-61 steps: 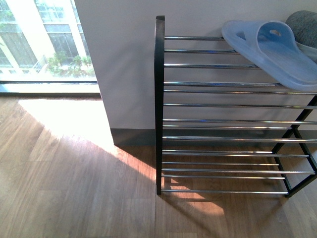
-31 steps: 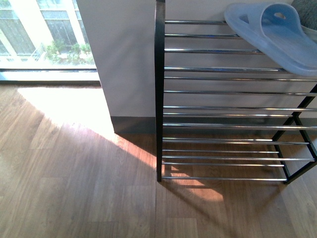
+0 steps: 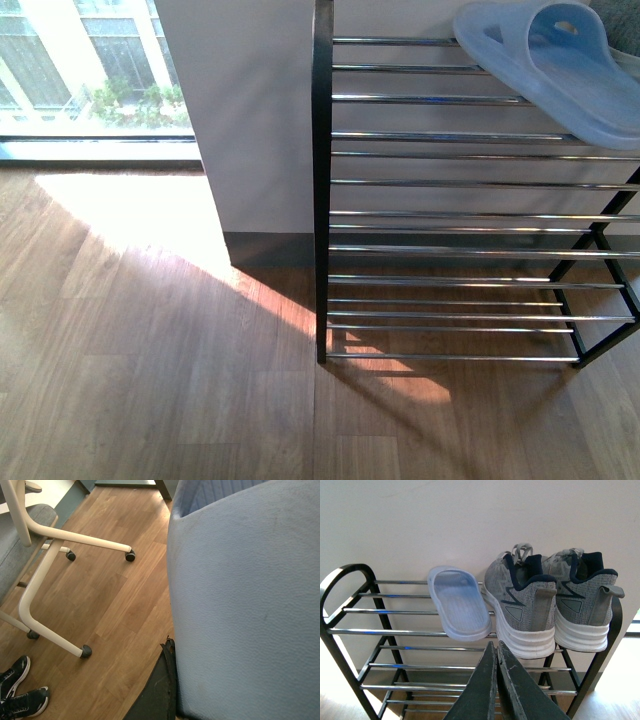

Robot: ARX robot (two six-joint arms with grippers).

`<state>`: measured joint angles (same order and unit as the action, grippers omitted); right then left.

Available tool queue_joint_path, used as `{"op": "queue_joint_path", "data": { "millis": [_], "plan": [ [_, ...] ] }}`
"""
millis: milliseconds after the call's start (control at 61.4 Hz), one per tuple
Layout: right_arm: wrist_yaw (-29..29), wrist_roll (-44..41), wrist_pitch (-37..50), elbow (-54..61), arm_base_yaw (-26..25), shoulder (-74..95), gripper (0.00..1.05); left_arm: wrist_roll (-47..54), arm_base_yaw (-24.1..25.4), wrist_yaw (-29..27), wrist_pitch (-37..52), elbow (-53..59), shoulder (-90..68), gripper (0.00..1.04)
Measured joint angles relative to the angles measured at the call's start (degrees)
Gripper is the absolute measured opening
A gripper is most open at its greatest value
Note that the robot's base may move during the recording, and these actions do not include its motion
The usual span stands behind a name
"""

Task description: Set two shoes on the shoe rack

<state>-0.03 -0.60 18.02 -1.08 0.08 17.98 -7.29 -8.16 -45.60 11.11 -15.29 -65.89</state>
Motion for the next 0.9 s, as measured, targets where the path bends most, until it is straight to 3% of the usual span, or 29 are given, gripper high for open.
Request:
{"op": "queue_joint_path", "data": {
  "millis": [456, 570, 896],
  "plan": [
    [0.0, 0.0, -7.82, 0.0, 0.0, -7.82, 0.01, 0.0, 0.0, -0.02, 0.0, 0.0, 0.0, 0.02],
    [0.15, 0.02, -17.14, -0.02, 0.0, -15.45, 0.01, 0.0, 0.0, 0.0, 0.0, 0.0, 0.0, 0.02],
    [0.09, 0.0, -17.94, -0.02, 0.0, -17.62, 0.02, 0.0, 0.02, -0.02, 0.0, 0.0, 0.0, 0.02]
  ]
}}
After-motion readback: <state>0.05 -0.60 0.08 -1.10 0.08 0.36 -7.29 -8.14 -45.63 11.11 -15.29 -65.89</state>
